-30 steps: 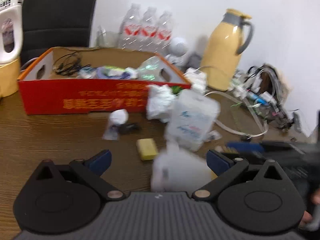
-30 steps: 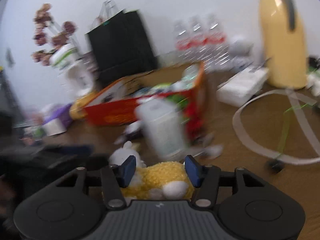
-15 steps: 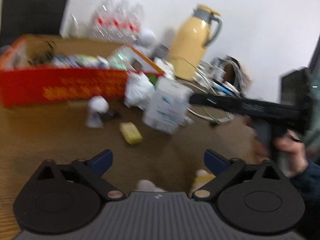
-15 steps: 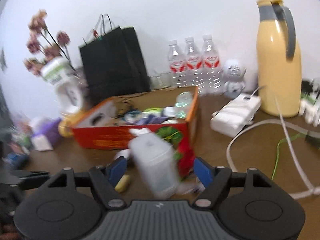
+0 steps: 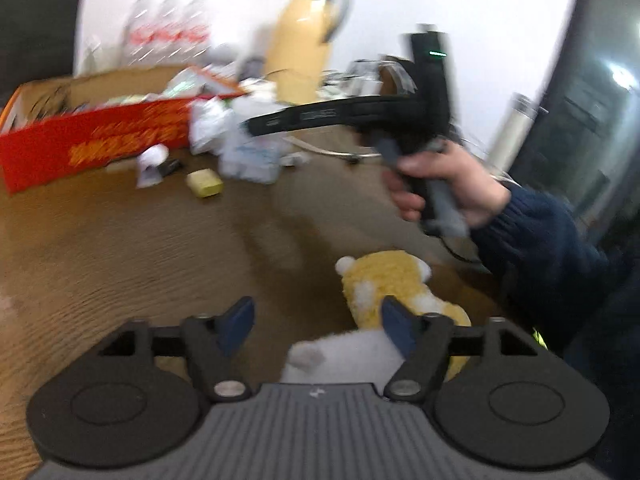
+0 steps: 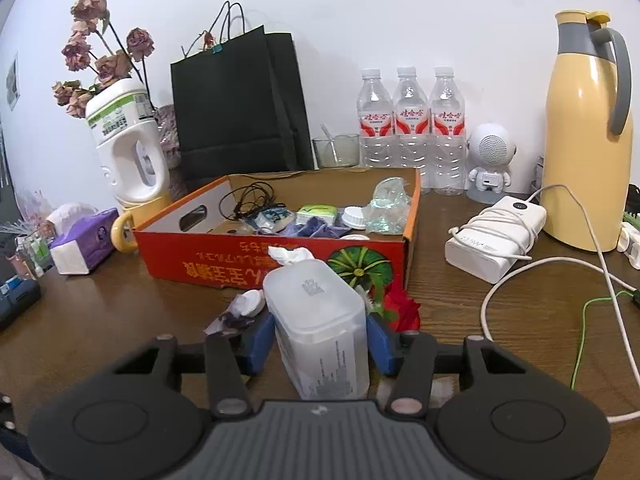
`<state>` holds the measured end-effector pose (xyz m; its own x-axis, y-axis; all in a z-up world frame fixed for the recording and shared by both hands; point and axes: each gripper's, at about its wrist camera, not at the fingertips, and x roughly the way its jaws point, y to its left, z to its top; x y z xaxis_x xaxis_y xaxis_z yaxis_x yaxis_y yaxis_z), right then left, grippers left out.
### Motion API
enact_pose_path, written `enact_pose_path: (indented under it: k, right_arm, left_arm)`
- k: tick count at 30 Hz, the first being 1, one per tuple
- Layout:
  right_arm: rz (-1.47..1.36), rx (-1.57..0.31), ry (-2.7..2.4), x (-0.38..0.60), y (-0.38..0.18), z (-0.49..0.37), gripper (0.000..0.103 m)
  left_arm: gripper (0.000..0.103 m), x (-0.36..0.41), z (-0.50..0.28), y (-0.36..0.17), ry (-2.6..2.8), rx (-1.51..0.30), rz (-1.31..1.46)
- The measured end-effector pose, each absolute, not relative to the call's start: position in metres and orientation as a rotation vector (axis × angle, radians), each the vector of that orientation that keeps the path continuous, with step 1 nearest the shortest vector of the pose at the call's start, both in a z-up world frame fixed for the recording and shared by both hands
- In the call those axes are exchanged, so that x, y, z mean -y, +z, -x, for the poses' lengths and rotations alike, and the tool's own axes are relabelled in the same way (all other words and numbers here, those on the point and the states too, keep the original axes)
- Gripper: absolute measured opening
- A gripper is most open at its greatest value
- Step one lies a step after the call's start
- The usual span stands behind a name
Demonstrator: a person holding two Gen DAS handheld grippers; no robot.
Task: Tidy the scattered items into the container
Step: 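Grasp the plush toy with the left gripper while the right grasps the white container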
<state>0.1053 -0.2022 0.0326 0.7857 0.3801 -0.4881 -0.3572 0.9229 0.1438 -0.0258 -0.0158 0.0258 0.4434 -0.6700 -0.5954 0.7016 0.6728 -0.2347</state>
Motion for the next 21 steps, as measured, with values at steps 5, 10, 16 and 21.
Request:
enact_pose_path:
  k: [5, 10, 16, 21]
  right_arm:
    - [-0.03, -0.55, 0.39, 0.203, 0.036, -0.084, 0.048]
    - [-0.056, -0.548, 0.368, 0.219, 0.04, -0.042, 0.047]
    - [-0.057, -0.565, 0.341, 0.226, 0.039, -0.005, 0.046]
    - [-0.052, -0.576, 0.363, 0.224, 0.04, 0.008, 0.047]
  left_arm:
    - [0.083, 0.035, 0.038, 0.032, -0.999, -0.645, -0.203]
    - [0.084, 0.016, 0.034, 0.038, -1.054, -0.651, -0.219]
    - [0.08, 0.037, 0.06, 0.03, -1.18, -0.596, -0.372]
    - [0.058, 0.037, 0.049, 0.01, -1.119, -0.694, -0.279]
